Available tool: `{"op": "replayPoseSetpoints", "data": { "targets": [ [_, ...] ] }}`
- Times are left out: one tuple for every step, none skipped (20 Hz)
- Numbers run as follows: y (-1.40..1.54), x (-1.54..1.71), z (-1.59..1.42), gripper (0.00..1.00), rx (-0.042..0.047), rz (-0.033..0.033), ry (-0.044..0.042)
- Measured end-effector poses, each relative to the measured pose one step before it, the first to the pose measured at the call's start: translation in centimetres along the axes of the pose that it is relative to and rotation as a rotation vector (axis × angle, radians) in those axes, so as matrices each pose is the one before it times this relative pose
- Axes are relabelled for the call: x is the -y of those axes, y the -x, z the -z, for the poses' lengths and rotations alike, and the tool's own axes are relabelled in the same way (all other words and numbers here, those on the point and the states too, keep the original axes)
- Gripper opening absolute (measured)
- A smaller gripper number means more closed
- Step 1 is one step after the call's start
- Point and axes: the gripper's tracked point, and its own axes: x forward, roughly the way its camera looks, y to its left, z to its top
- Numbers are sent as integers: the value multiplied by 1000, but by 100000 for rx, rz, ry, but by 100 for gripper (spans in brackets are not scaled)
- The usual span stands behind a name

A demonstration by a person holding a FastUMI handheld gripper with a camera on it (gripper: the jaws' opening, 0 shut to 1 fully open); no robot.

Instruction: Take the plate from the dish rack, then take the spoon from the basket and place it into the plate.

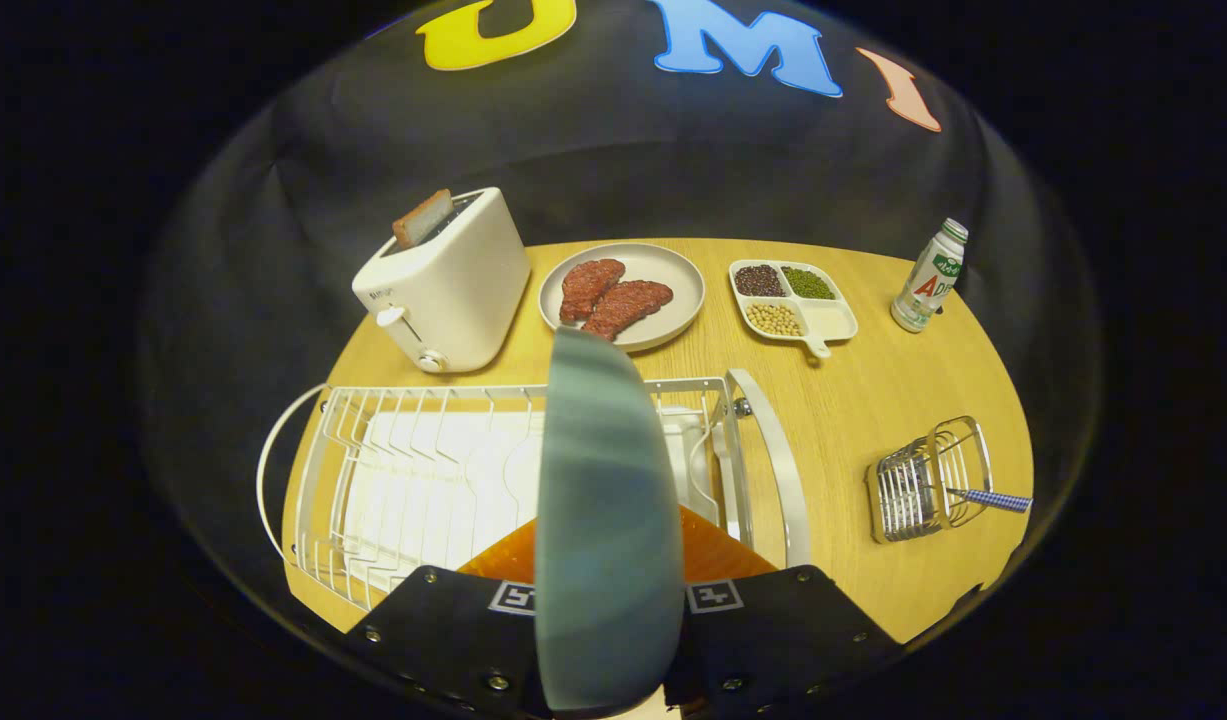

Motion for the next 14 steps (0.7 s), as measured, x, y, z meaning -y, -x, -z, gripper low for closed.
{"op": "replayPoseSetpoints", "data": {
  "targets": [
    [99, 191, -127, 41, -452, 2675, 182],
    [209, -40, -203, 41, 248, 1093, -49],
    [-64, 393, -309, 41, 151, 3254, 400],
    [348, -149, -228, 41, 748, 1709, -64],
    [95, -397, -218, 41, 253, 2092, 1327],
    [-118, 2, -318, 41, -5, 2814, 2485],
    [649, -103, -320, 41, -35, 3212, 3824],
    [456, -254, -286, 41, 246, 3683, 4741],
    [392, -100, -477, 41, 759, 4540, 5005],
    [408, -2, -343, 41, 859, 4898, 4744],
    [629, -107, -448, 41, 1219, 3731, 3877],
    [350, -415, -354, 41, 1199, 2388, 2700],
    [588, -189, -314, 41, 1284, 1748, 2435],
    [381, -334, -166, 41, 1108, 542, 1554]
  ]
}}
